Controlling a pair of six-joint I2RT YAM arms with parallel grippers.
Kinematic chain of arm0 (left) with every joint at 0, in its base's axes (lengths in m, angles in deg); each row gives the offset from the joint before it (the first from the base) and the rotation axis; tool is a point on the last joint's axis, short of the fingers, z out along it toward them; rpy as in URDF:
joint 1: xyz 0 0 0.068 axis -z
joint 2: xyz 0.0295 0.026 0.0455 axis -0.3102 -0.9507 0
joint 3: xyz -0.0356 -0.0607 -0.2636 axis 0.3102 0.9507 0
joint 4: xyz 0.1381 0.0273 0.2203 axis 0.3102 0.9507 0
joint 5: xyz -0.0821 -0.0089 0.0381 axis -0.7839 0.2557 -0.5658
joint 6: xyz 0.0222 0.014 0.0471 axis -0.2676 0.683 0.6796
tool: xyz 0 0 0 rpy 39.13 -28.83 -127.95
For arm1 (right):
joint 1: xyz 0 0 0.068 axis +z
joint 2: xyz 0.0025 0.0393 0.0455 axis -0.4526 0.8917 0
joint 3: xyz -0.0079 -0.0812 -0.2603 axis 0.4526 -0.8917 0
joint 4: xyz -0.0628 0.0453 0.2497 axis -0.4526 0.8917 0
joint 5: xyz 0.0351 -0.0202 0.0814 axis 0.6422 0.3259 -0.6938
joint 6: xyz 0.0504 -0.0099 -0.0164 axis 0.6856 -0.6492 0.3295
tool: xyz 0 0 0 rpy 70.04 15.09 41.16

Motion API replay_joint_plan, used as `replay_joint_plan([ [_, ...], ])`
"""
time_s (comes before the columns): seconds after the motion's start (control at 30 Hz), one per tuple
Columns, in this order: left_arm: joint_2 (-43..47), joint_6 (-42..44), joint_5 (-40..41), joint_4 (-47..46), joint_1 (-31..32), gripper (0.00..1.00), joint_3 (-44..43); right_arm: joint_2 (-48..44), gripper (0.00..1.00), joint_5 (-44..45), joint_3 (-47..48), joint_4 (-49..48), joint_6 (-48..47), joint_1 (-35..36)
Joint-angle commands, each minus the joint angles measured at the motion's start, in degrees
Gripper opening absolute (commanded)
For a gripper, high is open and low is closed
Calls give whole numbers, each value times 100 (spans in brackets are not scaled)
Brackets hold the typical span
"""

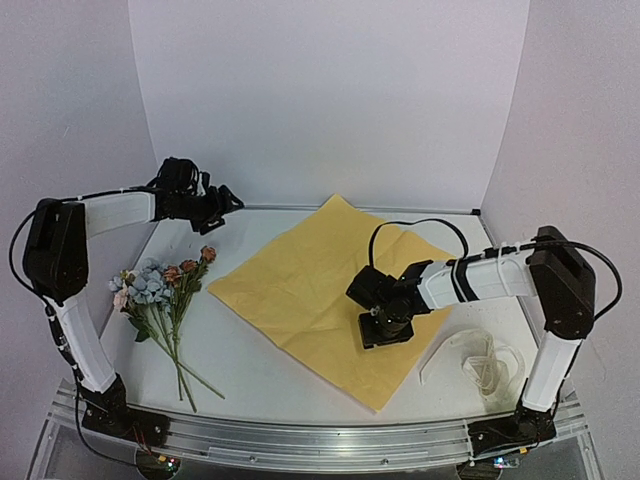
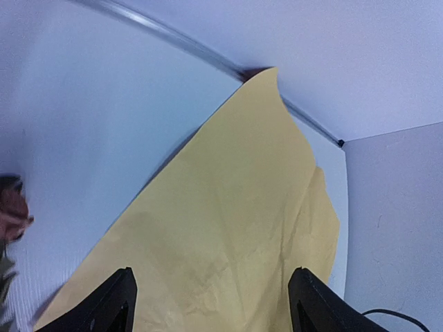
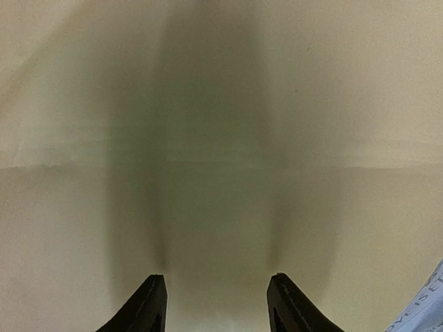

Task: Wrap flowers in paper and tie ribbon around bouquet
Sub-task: Unfold the folded wrapping paper at the center of the board, then adjust the flattened wrapping paper at the center of the board.

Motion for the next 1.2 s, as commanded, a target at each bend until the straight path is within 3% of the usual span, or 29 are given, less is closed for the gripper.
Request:
replay_joint_plan([
  [0.0,916,-978,495,83,357,79,1190,-66,54,11,-4,-74,401,125],
  [0.23,2185,-2529,1095,-539,1196,79,3067,-367,58,-61,-42,-1,377,129],
  [0.47,2706,-3469,1652,-959,1589,80,4033,-672,66,-52,35,157,169,129],
  [0.77,2487,-4106,1559,-2329,1829,80,4825,-990,72,82,41,254,-21,118],
  [0.9,2300,-4219,1492,-2919,1840,79,5043,-1084,80,155,-2,274,-74,104],
  [1.17,1646,-4592,1243,-4216,1908,63,5367,-1189,82,225,-71,292,-137,-21],
])
